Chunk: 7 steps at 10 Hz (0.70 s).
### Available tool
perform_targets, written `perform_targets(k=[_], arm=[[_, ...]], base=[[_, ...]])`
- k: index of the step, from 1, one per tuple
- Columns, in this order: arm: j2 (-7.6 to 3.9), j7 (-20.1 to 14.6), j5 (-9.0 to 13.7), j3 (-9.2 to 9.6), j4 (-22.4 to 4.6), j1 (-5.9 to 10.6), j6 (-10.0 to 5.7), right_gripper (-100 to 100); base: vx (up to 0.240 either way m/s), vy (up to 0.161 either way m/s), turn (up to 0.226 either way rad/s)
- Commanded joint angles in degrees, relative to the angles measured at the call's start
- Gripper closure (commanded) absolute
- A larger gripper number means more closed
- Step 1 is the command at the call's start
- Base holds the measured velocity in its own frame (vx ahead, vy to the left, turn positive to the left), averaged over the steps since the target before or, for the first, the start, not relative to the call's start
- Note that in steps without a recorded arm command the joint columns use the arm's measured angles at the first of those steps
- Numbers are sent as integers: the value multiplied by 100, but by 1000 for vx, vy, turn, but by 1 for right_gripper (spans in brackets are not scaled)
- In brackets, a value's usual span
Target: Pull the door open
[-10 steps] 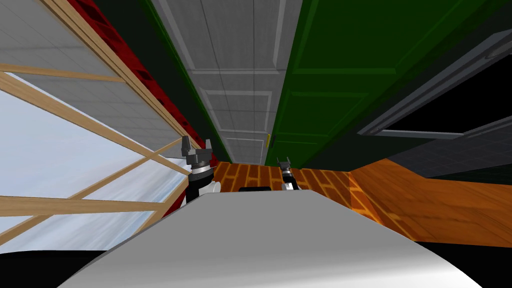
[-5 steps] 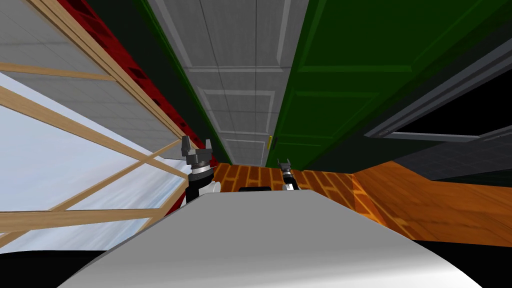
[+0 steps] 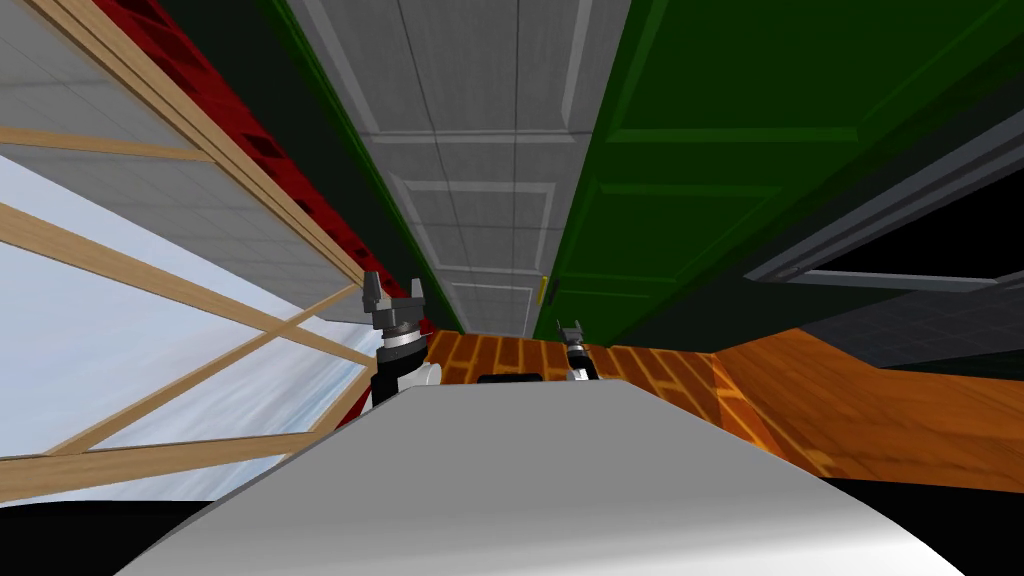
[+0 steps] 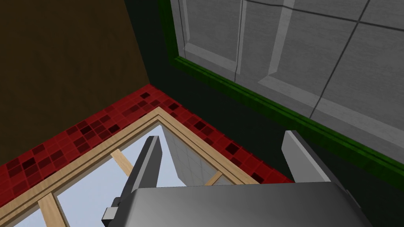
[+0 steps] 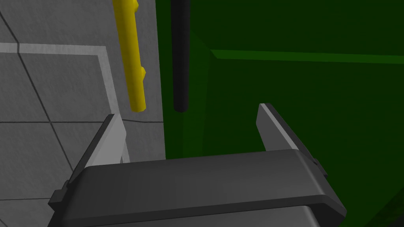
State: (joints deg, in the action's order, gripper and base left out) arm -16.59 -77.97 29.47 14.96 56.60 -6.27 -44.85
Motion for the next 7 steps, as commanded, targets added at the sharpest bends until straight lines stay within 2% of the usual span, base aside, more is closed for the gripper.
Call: perform_targets(k=[1, 6, 7], arm=[[-27, -167, 45, 33, -221, 83, -71, -100], [-103, -617, 216, 114, -689, 275, -169, -100], [-88, -548, 192, 104, -644, 254, -158, -100]], base=[[127, 8, 8], [152, 26, 11], [97, 12, 5]])
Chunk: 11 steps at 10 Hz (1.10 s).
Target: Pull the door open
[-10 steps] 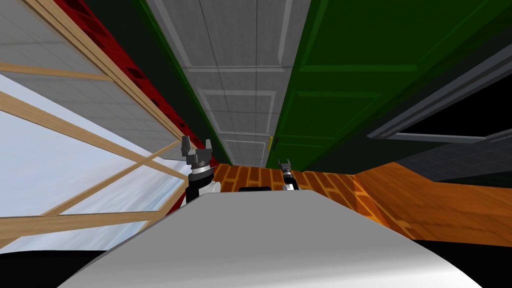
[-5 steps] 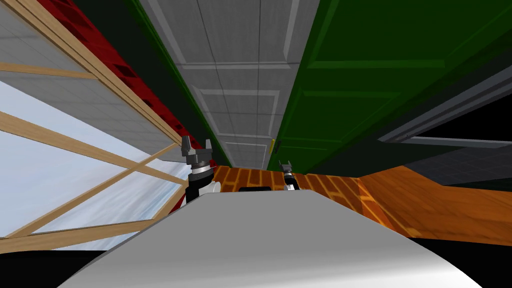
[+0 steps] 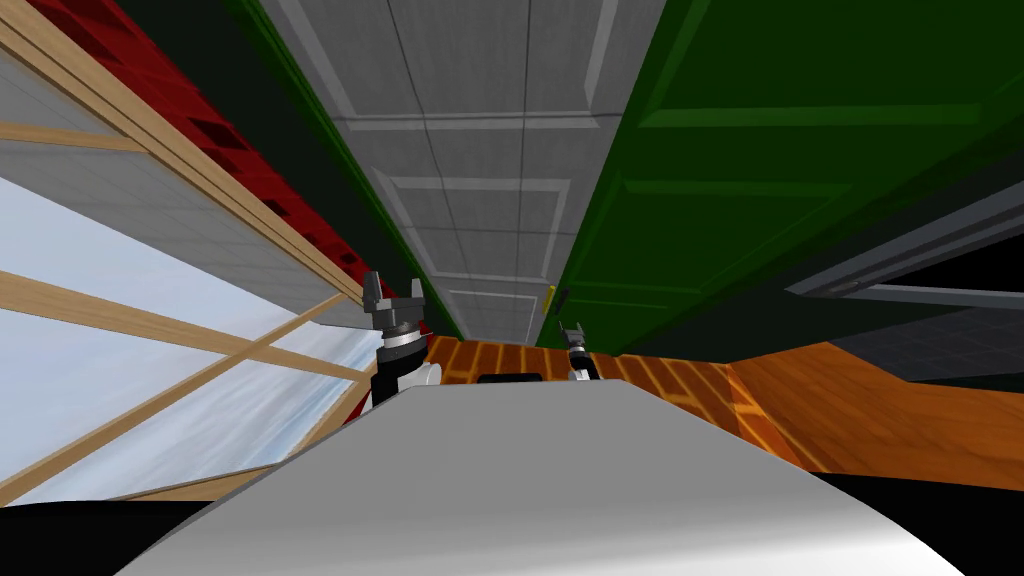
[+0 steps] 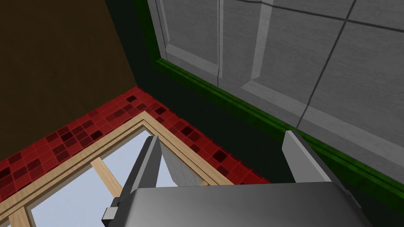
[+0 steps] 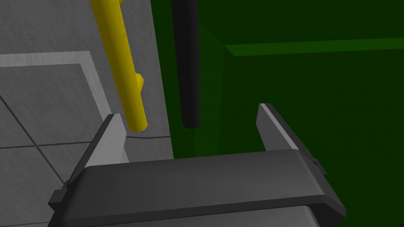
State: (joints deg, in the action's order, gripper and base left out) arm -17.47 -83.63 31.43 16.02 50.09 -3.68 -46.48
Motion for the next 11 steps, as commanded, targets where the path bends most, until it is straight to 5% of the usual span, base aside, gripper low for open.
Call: perform_targets(k=[1, 9, 11], arm=[[-57, -6, 30, -50, -76, -115, -7, -100], [-350, -46, 202, -351, -437, -562, -46, -100], [-541, -78, 322, -561, -670, -808, -77, -100]], base=[[-78, -14, -98], [-129, -17, -52], [-139, -30, -78]])
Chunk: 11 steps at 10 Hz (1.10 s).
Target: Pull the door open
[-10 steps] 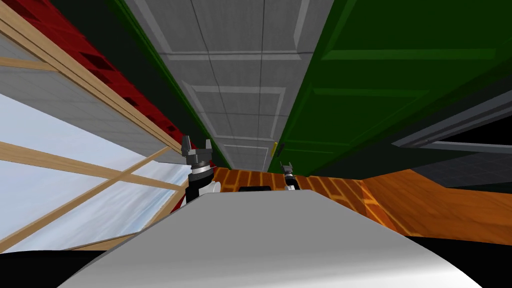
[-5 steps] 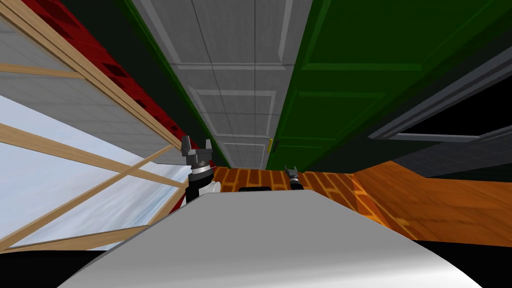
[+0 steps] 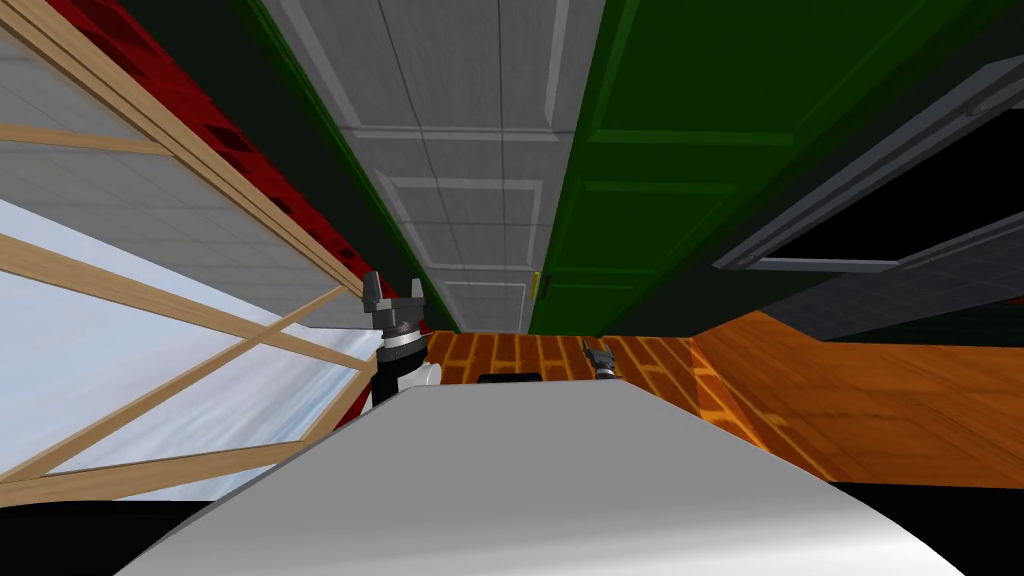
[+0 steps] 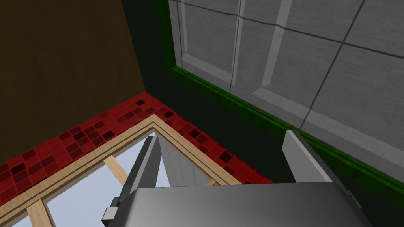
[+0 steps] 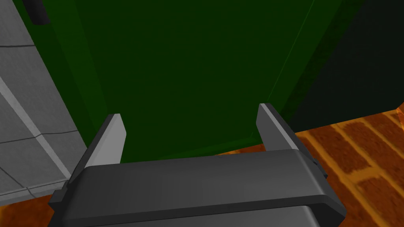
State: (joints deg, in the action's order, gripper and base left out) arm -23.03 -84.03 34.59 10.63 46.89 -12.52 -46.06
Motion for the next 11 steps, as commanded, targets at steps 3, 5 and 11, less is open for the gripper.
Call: perform_targets(k=[3, 5, 11], arm=[[-41, -48, 43, -88, -420, 8, -130, -100], [-186, -83, 146, -266, -605, -140, -163, -100], [-198, -145, 212, -366, -682, 12, -217, -100]], base=[[-53, -5, -7], [-45, -10, -13], [110, -10, 99]])
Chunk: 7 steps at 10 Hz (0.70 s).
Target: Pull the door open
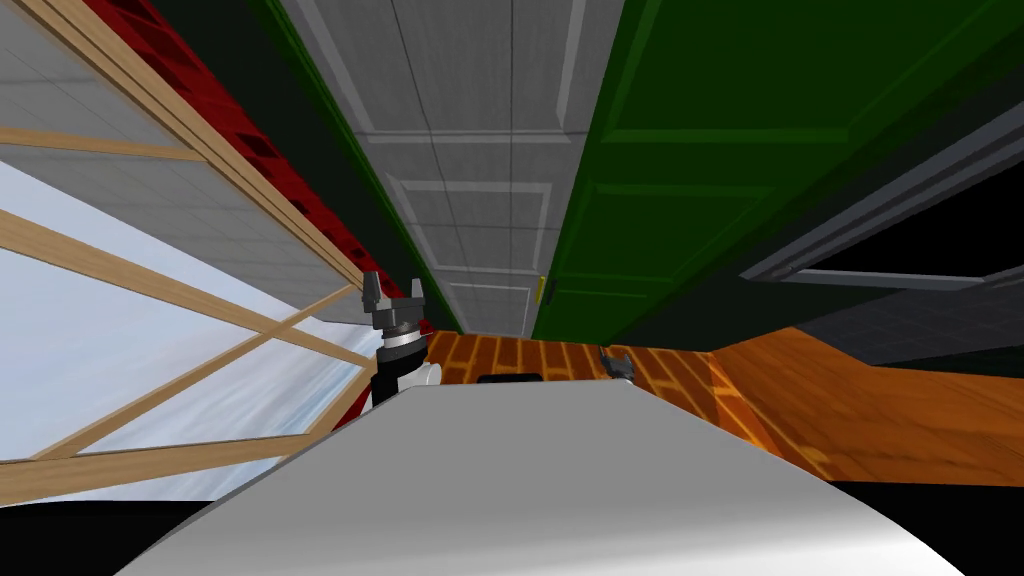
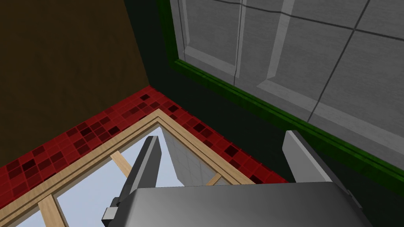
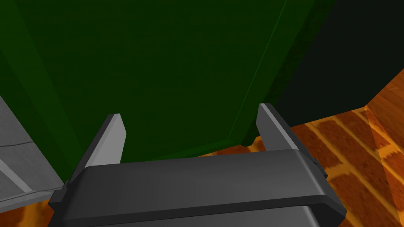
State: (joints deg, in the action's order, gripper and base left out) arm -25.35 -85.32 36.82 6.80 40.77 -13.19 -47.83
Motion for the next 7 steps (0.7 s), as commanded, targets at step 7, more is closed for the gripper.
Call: perform_targets(k=[7], arm=[[313, -43, -119, 225, 184, 615, -57, -100]], base=[[187, -1, 126]])
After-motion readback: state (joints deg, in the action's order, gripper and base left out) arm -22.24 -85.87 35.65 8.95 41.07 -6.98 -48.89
